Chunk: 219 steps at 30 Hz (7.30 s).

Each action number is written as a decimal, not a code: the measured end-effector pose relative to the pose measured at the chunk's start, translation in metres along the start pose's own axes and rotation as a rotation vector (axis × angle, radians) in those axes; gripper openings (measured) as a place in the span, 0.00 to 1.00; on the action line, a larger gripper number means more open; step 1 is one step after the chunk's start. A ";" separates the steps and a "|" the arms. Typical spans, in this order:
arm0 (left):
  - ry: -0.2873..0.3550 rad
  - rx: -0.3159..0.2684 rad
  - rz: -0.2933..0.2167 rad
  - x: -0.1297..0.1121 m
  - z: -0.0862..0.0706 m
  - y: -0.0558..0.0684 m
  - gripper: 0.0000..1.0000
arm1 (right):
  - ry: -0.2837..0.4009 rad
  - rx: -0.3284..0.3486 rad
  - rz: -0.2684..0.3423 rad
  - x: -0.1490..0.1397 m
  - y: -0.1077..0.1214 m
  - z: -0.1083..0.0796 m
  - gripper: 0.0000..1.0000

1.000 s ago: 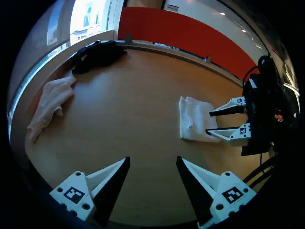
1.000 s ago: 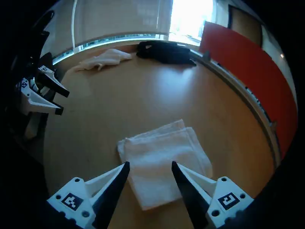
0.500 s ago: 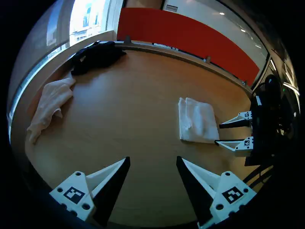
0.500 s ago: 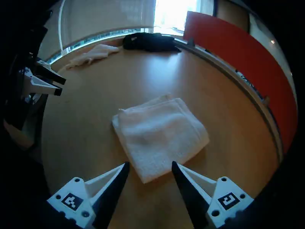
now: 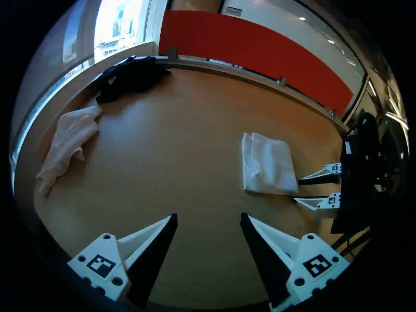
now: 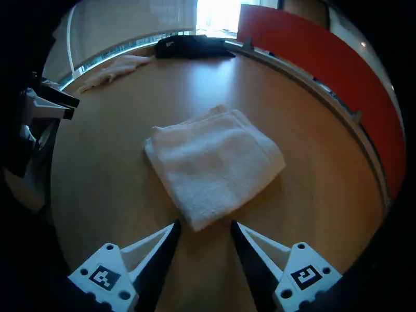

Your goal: Fold towel

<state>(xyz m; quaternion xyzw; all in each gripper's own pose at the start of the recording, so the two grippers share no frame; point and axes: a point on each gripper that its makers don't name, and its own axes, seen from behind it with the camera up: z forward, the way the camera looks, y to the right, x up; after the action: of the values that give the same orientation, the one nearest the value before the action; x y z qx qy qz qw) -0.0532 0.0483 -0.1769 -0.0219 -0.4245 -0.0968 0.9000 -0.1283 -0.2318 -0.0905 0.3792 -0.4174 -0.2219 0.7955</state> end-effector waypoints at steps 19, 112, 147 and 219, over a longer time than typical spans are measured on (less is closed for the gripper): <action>-0.007 0.002 0.012 0.000 0.002 0.000 0.89 | 0.020 0.017 0.059 0.000 -0.007 0.001 0.04; 0.040 -0.053 0.119 0.059 0.012 0.082 0.89 | 0.162 -0.454 0.231 -0.056 0.364 -0.316 0.03; 0.033 -0.071 0.151 0.061 0.013 0.100 0.90 | 0.138 -0.463 0.249 -0.089 0.368 -0.321 0.03; 0.009 -0.088 0.168 0.056 0.017 0.110 0.89 | 0.010 -0.495 0.399 -0.202 0.331 -0.329 0.03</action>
<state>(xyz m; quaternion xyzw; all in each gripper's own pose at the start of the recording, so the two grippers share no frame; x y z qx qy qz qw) -0.0103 0.1494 -0.1184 -0.0964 -0.4125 -0.0396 0.9050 0.0461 0.2437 -0.0495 0.0859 -0.4132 -0.1543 0.8933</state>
